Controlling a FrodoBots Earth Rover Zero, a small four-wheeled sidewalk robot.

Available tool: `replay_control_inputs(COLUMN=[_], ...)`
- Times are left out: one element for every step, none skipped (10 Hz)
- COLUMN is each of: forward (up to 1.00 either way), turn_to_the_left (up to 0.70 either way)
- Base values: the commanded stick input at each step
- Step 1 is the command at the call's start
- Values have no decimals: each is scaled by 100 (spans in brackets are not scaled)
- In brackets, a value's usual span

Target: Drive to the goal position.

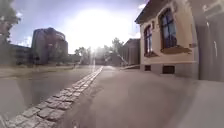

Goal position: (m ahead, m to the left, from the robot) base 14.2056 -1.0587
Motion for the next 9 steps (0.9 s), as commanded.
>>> replay_control_inputs(forward=[70,70,70,70,70,70,70,70,70], turn_to_the_left=[-13,-12,-12,-13,-14,-14,-14,-14,-14])
